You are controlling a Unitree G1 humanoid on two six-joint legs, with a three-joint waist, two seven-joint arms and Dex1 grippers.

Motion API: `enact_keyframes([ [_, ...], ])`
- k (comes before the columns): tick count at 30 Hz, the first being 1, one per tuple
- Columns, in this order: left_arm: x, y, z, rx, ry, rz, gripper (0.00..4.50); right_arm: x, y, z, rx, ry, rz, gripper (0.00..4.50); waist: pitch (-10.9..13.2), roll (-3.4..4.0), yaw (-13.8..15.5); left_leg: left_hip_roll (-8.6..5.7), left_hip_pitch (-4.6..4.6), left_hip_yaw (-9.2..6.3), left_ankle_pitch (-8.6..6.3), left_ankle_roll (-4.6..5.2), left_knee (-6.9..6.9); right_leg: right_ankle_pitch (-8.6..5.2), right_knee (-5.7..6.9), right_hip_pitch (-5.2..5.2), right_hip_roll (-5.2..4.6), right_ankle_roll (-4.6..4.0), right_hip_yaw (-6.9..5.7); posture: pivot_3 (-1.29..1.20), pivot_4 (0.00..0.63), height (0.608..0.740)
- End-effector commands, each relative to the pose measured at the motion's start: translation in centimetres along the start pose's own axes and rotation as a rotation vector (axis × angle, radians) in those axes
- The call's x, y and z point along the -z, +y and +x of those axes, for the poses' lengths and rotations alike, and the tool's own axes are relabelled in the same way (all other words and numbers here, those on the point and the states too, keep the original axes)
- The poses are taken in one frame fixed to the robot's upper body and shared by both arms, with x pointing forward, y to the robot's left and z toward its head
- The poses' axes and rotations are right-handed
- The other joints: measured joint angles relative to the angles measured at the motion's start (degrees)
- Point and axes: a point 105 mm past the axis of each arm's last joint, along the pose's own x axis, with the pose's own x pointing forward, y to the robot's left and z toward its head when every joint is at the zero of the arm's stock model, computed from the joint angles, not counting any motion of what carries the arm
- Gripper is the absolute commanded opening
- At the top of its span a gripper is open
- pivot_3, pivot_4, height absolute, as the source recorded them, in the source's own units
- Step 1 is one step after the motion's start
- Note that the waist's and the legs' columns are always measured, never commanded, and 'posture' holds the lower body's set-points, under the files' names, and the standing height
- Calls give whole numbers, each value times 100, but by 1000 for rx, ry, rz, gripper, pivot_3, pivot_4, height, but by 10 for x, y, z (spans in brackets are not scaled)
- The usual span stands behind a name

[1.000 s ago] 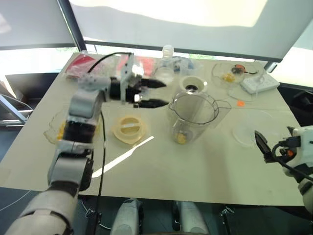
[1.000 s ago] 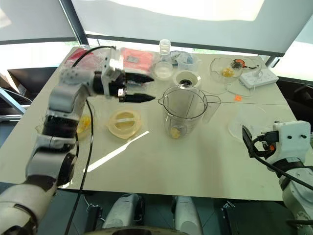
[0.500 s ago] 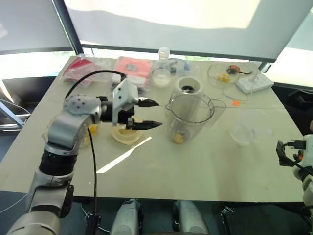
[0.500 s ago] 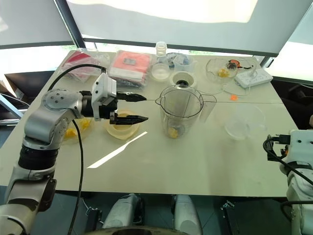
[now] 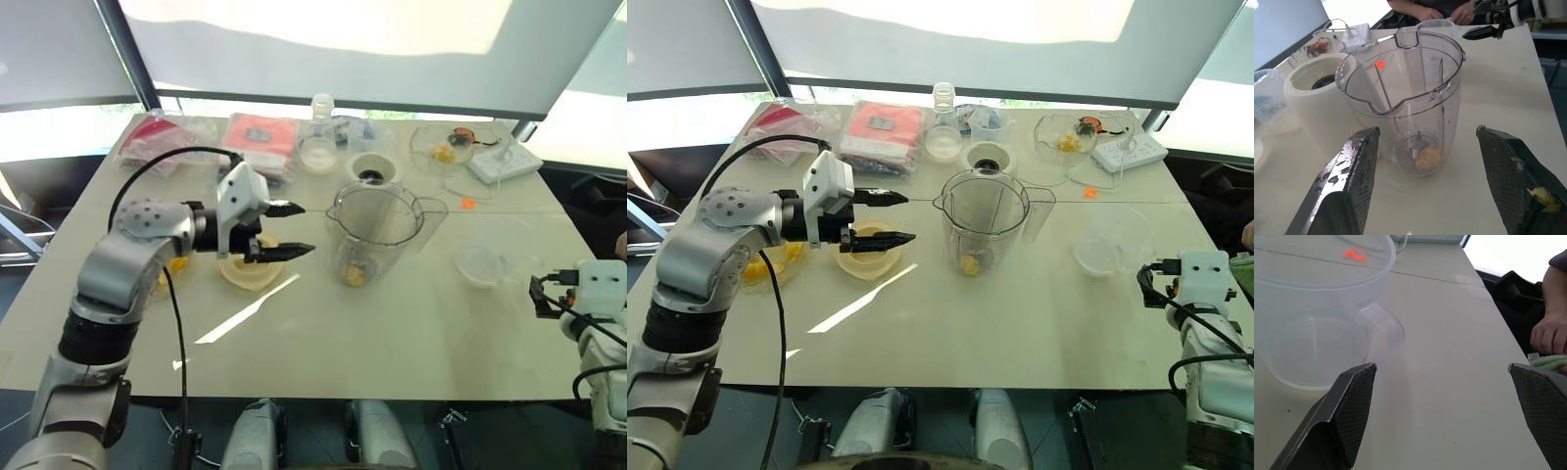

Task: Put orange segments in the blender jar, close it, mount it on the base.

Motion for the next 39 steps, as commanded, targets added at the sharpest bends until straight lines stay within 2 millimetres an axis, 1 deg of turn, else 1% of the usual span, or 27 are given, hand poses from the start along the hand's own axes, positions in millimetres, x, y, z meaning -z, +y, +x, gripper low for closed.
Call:
enact_keyframes([
  [1, -7, -2, -1, -4, -12, 32, 3259, -8, -2, 6, 2, -38, -13, 4500, 0, 0, -2, 0, 0, 1, 0, 0, 0, 0, 0, 0, 0, 0, 0, 0, 150, 740],
  [5, -5, -2, -1, -10, -5, 31, 3259, -7, -1, 12, -13, -35, -18, 4500, 0, 1, -1, 0, 0, 1, 0, 0, -1, 0, 0, 0, 0, 0, 1, 0, 150, 740],
  [9, -4, -1, -2, -21, 2, 28, 3259, -7, -4, 15, 5, -44, -13, 4500, 1, 1, -3, 0, 0, 1, 0, 0, -1, 0, -1, 0, 0, 0, 1, 0, 150, 740],
  [17, -3, 2, 1, -29, 1, 25, 3259, -5, -4, 38, 47, -51, 3, 4500, 2, 1, -19, -1, 1, 6, 0, 0, -2, 0, -2, 0, 0, 0, 4, 0, 150, 740],
  [26, -2, 2, -1, -45, 13, 25, 3259, -2, 2, 55, 75, -53, 24, 4500, 2, 2, -36, -1, 1, 8, 0, 0, -6, 1, -6, -1, 0, 1, 6, 0, 150, 740],
  [29, 1, -3, -7, -21, 34, 21, 3373, -2, 3, 57, 82, -58, 36, 3682, 3, 3, -40, -1, 1, 8, 0, 0, -8, 0, -6, -2, 0, 1, 6, 0, 150, 740],
  [32, 2, -5, -11, -10, 47, 22, 3373, -3, 6, 58, 77, -64, 39, 2005, 4, 4, -38, 0, 1, 8, 0, 0, -15, 0, -9, -4, 0, 1, 6, 0, 150, 740],
  [33, 2, -4, -12, -12, 48, 22, 3373, -3, 6, 59, 77, -65, 40, 1583, 4, 5, -27, 0, 1, 8, 0, 0, -15, 0, -9, -4, 0, 1, 6, 0, 150, 740],
  [35, 2, -4, -13, -13, 52, 22, 3373, -3, 6, 60, 82, -68, 42, 426, 4, 5, -19, 0, 1, 8, 0, 0, -15, 0, -10, -4, -1, 1, 6, 0, 150, 740],
  [36, 2, -3, -13, -14, 53, 22, 3373, -4, 6, 60, 84, -70, 46, 49, 4, 5, -24, 0, 1, 8, 0, -1, -15, 0, -10, -4, -2, 1, 7, 0, 150, 740],
  [39, 2, -2, -15, -17, 56, 22, 3373, -10, 6, 61, 88, -89, 44, 49, 5, 3, -1, 0, 2, 8, 0, -1, -15, 0, -12, -1, -3, 1, 8, 0, 150, 740],
])
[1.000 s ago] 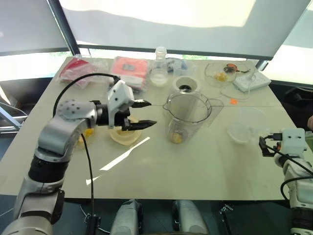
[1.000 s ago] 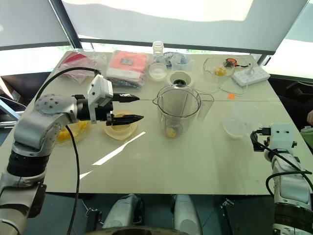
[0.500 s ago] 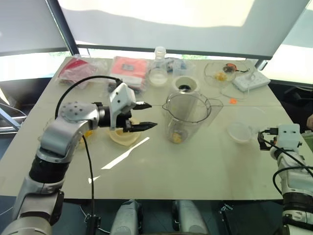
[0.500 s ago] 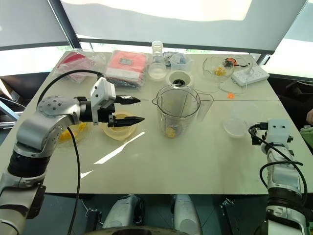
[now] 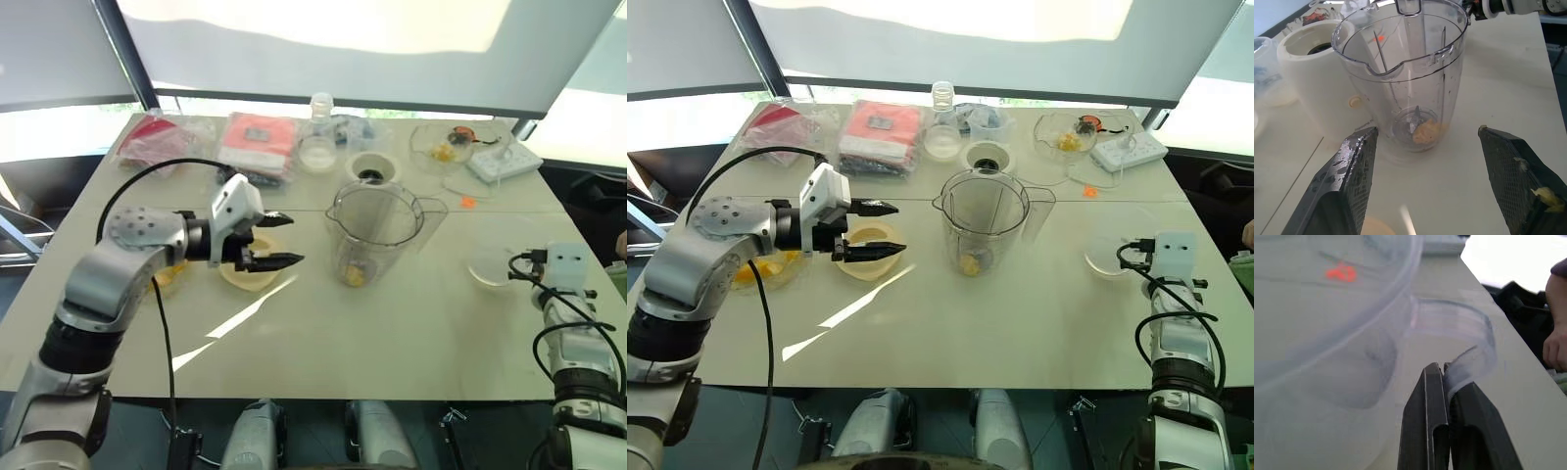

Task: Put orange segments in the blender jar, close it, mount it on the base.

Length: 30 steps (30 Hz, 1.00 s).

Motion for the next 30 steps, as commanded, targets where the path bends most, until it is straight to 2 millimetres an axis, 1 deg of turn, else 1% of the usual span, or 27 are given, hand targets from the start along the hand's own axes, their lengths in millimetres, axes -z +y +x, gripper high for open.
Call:
enact_keyframes([
  [1, -13, 2, -7, -10, -27, 51, 3373, -7, -8, 0, 29, -28, -16, 49, 1, 0, 9, 0, -1, 0, 0, 0, 0, 0, 0, 0, 0, 0, 0, 0, 150, 740],
  [3, -13, 4, -7, -15, -23, 53, 3373, -20, -10, 1, 34, -65, -39, 49, 1, 0, -5, 0, -1, 1, 0, 0, -2, -1, -3, -1, 0, 1, 0, 0, 150, 740],
  [6, -13, 6, -9, -18, -20, 52, 3373, -54, -21, 0, 59, -163, -91, 49, 7, 12, -7, 0, -2, 2, 0, 0, -3, -1, -4, -1, 0, 1, 0, 0, 150, 740],
  [7, -14, 7, -10, -15, -27, 44, 3373, -74, -26, -1, 70, -215, -112, 49, 13, 22, -6, 0, -2, 3, 0, 0, -3, -1, -4, -2, -2, 1, 1, 0, 150, 740],
  [8, -15, 8, -11, -12, -40, 33, 3373, -90, -29, -3, 74, -255, -132, 49, 21, 34, -9, -1, -2, 3, 0, 0, -3, -1, -4, -2, -3, 1, 1, 0, 150, 740],
  [10, -21, 8, -15, 2, -76, 2, 3373, -127, -33, -8, 67, -345, -169, 49, 33, 51, -18, -3, -2, 8, 0, 0, -3, 0, -3, -5, -5, 1, 5, 0, 150, 740],
  [13, -28, 8, -20, 27, -111, -22, 3373, -177, -29, -19, 16, -462, -247, 49, 38, 56, -48, -5, -5, 9, 0, 0, -4, 0, 1, -14, 0, 4, 6, 0, 150, 740],
  [16, -29, 14, -24, 20, -111, -22, 3373, -217, -17, -30, -47, -552, -315, 49, 38, 55, -37, 0, -1, 4, 0, 0, -16, 0, 2, -16, 13, 4, 4, 0, 150, 740],
  [18, -28, 18, -25, 12, -104, -17, 3373, -234, -8, -36, -83, -592, -360, 49, 39, 54, -28, 2, 0, 2, 0, 0, -22, 0, 1, -17, 20, 3, 4, 0, 150, 740],
  [20, -27, 25, -29, -9, -95, -6, 3373, -254, 9, -44, -146, -648, -403, 49, 40, 54, -22, 6, 0, 2, 0, 0, -24, -1, 0, -19, 25, 2, 4, 0, 150, 740],
  [22, -27, 30, -32, -28, -90, 3, 3373, -268, 27, -52, -206, -695, -455, 49, 42, 54, -20, 7, -8, 5, 0, 0, -24, -1, -1, -27, 24, 2, 5, 0, 150, 740],
  [26, -25, 33, -37, -34, -80, 10, 3373, -279, 59, -65, -302, -756, -575, 49, 43, 53, -6, 7, -13, 9, 0, 0, -27, -1, -5, -33, 21, 2, 7, 0, 150, 740],
  [30, -19, 33, -42, -39, -58, 8, 3373, -278, 75, -71, -353, -779, -657, 49, 45, 50, 17, 7, -19, 9, 0, -1, -32, -1, -8, -39, 19, 3, 5, 0, 150, 740],
])
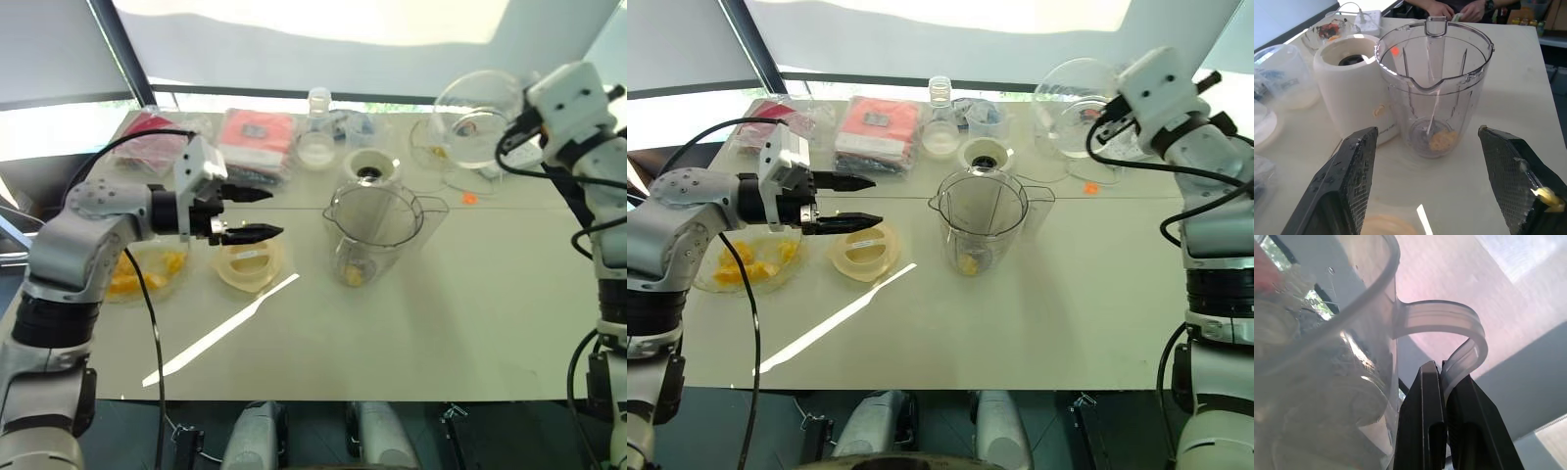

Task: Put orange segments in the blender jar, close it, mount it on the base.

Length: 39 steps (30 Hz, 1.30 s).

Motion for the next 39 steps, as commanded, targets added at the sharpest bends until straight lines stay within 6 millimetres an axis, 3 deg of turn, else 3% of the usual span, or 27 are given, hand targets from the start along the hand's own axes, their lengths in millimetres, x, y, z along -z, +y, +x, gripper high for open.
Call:
enact_keyframes([
  [1, -6, 4, -11, -36, 0, 45, 3373, -24, -7, -1, 0, -72, -102, 49, 0, 0, 1, -1, -1, 1, 0, 0, -1, 0, 0, -2, -4, 0, 0, 0, 150, 740],
  [11, 0, 1, -8, -44, 0, 32, 3373, -37, 4, 3, -51, -125, -263, 49, 2, -2, -14, -6, 0, 10, 2, -3, -2, 0, 3, -6, -14, 0, 0, 0, 150, 740],
  [39, 7, 3, 0, -52, -4, 33, 3373, -80, 8, 2, -6, -298, -652, 49, 2, -2, -20, -7, 1, 14, 5, -9, -2, 0, 8, -7, -13, 1, 0, 0, 150, 740],
])
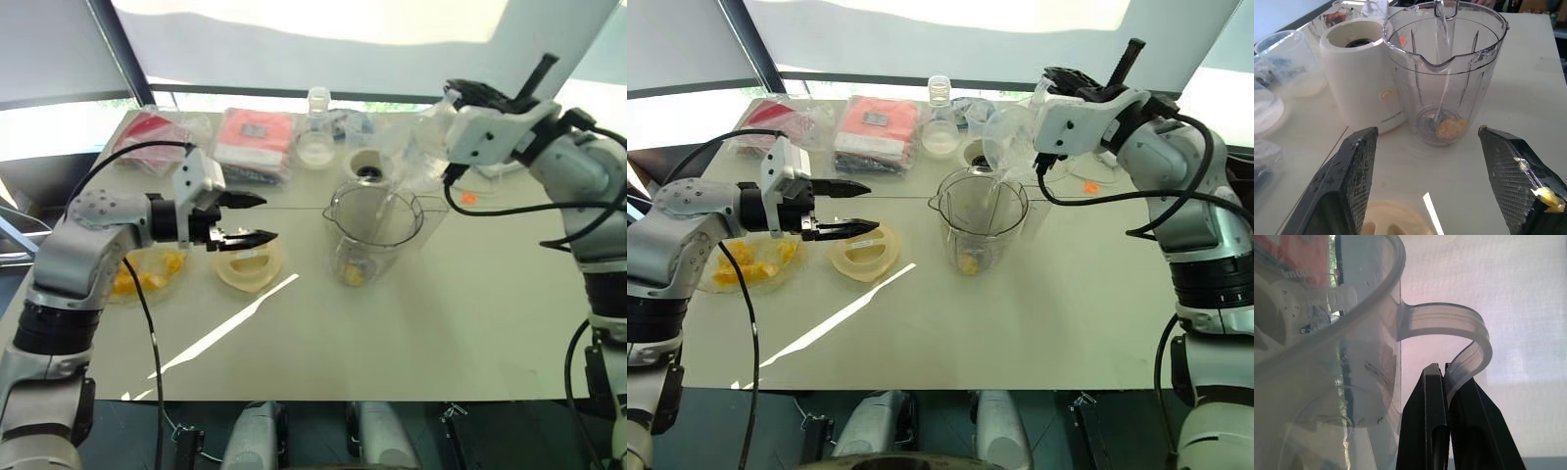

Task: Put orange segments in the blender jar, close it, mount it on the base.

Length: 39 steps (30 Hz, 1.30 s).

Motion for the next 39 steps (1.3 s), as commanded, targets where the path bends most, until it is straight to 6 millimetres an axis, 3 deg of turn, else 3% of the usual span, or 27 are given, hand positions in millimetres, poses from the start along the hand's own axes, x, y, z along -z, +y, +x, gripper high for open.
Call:
enact_keyframes([
  [1, -8, 2, -2, -15, -17, 37, 3373, -9, -27, -2, 84, -31, -76, 49, 0, 0, -1, 0, 0, 0, 0, 0, 0, 0, 0, 0, 0, 0, 0, 0, 150, 740],
  [16, -10, 2, 0, -12, -21, 39, 3373, -6, -24, -2, 87, -20, -34, 49, 0, 0, -1, 0, 0, 0, 1, -2, 0, 0, 2, 0, 0, 0, 0, 0, 150, 740],
  [27, -16, 0, 2, 9, -38, 44, 3373, 26, -10, -20, 124, 143, 578, 49, 0, 0, 17, 1, 0, -2, 2, -3, 0, 10, 4, 2, 0, 17, -1, 0, 150, 740],
  [31, -26, -2, 3, 26, -83, 35, 3373, 44, -10, -36, 217, 241, 859, 49, 0, 0, 23, 1, 1, -4, 2, -3, 0, 11, 6, 2, 0, 18, -2, 0, 150, 740],
  [34, -37, -4, 0, 40, -131, 20, 3373, 75, -14, -64, 423, 401, 1093, 49, -1, 0, 27, 1, 1, -7, 2, -3, 0, 12, 9, 2, 0, 19, -3, 0, 150, 740],
  [39, -43, -14, -4, 82, -140, 7, 3373, 106, 11, -111, 608, 640, 1216, 49, -2, -2, 25, -1, -1, -9, 2, -3, 0, 12, 8, 2, -3, 19, -4, 0, 150, 740],
])
